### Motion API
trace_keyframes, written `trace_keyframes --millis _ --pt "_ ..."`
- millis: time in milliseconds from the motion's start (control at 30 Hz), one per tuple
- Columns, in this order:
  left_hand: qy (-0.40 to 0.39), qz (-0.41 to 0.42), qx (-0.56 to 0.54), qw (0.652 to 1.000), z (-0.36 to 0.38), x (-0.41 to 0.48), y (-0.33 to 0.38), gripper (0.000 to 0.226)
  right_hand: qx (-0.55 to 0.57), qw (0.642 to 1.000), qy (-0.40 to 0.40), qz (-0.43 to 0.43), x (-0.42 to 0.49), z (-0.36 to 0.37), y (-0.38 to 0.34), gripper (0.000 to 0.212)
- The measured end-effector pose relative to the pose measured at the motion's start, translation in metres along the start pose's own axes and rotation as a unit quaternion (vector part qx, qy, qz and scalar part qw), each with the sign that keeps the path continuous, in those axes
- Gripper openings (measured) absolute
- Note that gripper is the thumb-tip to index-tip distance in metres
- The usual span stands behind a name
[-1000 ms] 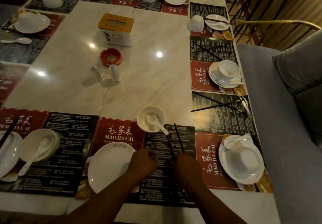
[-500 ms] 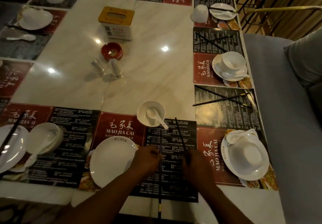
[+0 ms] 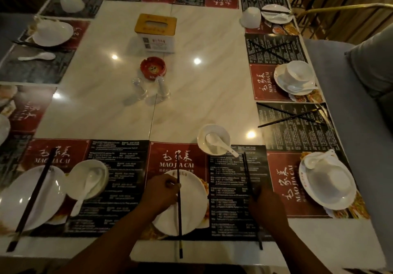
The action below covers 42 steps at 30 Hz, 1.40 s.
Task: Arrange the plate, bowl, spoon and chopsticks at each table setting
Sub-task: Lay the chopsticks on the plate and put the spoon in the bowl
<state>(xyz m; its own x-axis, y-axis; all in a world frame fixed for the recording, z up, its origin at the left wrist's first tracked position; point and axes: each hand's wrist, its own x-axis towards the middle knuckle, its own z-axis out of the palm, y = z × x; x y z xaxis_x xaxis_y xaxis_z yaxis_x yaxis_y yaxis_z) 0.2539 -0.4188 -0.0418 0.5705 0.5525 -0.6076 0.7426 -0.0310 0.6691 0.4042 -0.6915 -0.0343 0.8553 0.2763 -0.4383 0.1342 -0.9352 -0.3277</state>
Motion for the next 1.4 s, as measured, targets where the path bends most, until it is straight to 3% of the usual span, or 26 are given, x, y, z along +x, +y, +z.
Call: trace_keyframes --millis 133,233,367,500,833,933,1033,1133,1400 --pt "-0.034 0.040 0.037 0.998 -0.006 0.014 -0.004 0.013 0.004 0.999 -0.034 0.033 -0.042 0.017 -0.022 0.008" --pt "-0.057 0.075 0.066 0.993 -0.007 0.020 -0.006 0.016 0.054 0.998 -0.030 0.023 -0.065 0.037 -0.054 0.015" --pt "-0.060 0.115 0.091 0.987 -0.014 0.022 -0.005 0.011 0.110 0.994 -0.011 -0.005 -0.070 0.063 -0.104 0.004" --pt "-0.062 0.147 0.134 0.978 -0.018 0.023 -0.004 0.008 0.101 0.994 0.010 -0.027 -0.062 0.079 -0.137 0.016" --pt "-0.069 0.173 0.120 0.975 -0.023 0.026 -0.004 0.017 0.094 0.995 0.015 -0.001 -0.064 0.096 -0.148 0.018" --pt "-0.025 0.198 0.119 0.973 -0.036 0.026 -0.007 0.009 0.091 0.996 0.017 -0.001 -0.066 0.099 -0.152 0.018" --pt "0.031 0.241 0.140 0.960 -0.052 0.030 -0.012 0.005 0.114 0.993 0.020 0.014 -0.071 0.101 -0.157 0.037" --pt "0.028 0.236 0.158 0.958 -0.065 0.033 -0.019 0.012 0.101 0.995 -0.007 0.007 -0.073 0.106 -0.161 0.056" --pt "-0.023 0.189 0.173 0.966 -0.074 0.034 -0.032 0.015 0.100 0.995 -0.005 -0.001 -0.070 0.108 -0.161 0.033"
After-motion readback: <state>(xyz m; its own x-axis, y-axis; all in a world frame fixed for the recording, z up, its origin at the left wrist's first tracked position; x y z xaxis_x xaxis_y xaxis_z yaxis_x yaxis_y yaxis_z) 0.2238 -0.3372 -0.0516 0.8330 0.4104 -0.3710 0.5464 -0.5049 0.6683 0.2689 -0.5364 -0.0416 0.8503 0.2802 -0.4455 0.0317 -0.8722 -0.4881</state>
